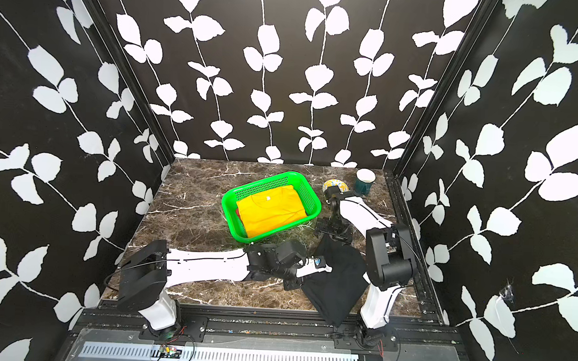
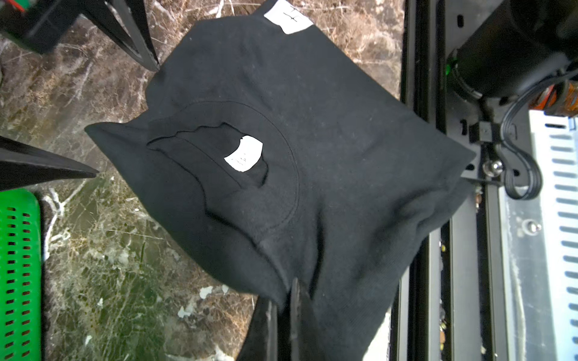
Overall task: Put the folded t-shirts into the basket
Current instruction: Pick up the T-shirt from the center of the board.
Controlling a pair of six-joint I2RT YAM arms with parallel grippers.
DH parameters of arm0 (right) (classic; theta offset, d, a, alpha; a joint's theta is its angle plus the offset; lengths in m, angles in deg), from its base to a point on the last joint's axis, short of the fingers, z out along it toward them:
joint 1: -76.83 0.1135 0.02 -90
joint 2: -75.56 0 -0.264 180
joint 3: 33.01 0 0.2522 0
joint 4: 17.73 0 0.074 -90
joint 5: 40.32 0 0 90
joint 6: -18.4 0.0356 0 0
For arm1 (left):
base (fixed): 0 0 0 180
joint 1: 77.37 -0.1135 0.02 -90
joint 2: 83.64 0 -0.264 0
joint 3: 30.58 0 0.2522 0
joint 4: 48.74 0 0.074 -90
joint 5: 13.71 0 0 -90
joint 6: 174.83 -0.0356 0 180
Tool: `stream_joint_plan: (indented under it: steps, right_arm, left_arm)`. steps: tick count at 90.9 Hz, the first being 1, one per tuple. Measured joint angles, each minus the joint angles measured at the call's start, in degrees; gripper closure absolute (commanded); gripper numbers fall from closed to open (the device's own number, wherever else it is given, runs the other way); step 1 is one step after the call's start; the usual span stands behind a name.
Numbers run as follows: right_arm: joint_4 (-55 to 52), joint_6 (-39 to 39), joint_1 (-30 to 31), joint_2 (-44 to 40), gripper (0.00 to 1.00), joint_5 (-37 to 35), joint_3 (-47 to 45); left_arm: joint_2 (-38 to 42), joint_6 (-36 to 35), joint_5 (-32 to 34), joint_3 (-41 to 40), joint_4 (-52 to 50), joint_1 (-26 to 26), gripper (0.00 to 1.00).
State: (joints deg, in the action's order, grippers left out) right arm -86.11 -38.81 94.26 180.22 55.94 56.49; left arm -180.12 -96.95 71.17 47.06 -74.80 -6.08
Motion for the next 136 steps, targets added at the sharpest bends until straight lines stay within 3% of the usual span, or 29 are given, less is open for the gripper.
stream_joint_plan:
  steps: [21,31,48,61,73,96,123,136]
  right_arm:
    - [0.68,-0.09,0.33,5.81,0.07,-0.15,0.37]
    - [0.04,0.0,0.0,7.45,0.15,-0.52,0.9]
    - [-0.55,0.0,-1.33,7.5,0.44,-2.36,0.9]
    - [-0.66,-0.24,-1.99,7.48,0.79,-2.82,0.9]
    - [-0.42,1.03,-2.32,6.71,1.0,-1.99,0.46]
    - [3.04,6.62,-2.49,-3.28,1.0,1.73,-5.29]
    - [9.62,22.93,-2.05,-28.76,1.0,4.22,-13.22]
    - [13.22,29.92,1.49,-36.79,1.0,2.71,-14.01]
  left_arm:
    - [0.0,-0.13,-0.04,-0.52,0.42,0.09,1.0]
    - [0.0,-0.11,-0.02,-1.11,0.83,0.31,1.0]
    - [0.0,-0.11,-0.02,-1.7,1.05,0.33,1.0]
    - [0.0,-0.11,0.22,-2.29,1.2,0.33,1.0]
    - [0.17,-0.11,0.98,-2.67,0.98,0.33,1.0]
    - [5.31,-0.61,4.39,-3.28,-3.41,0.37,1.0]
    - [15.78,-1.03,12.2,-2.69,-12.24,-0.5,1.0]
    - [22.1,-1.29,16.61,-0.72,-17.57,-2.12,1.0]
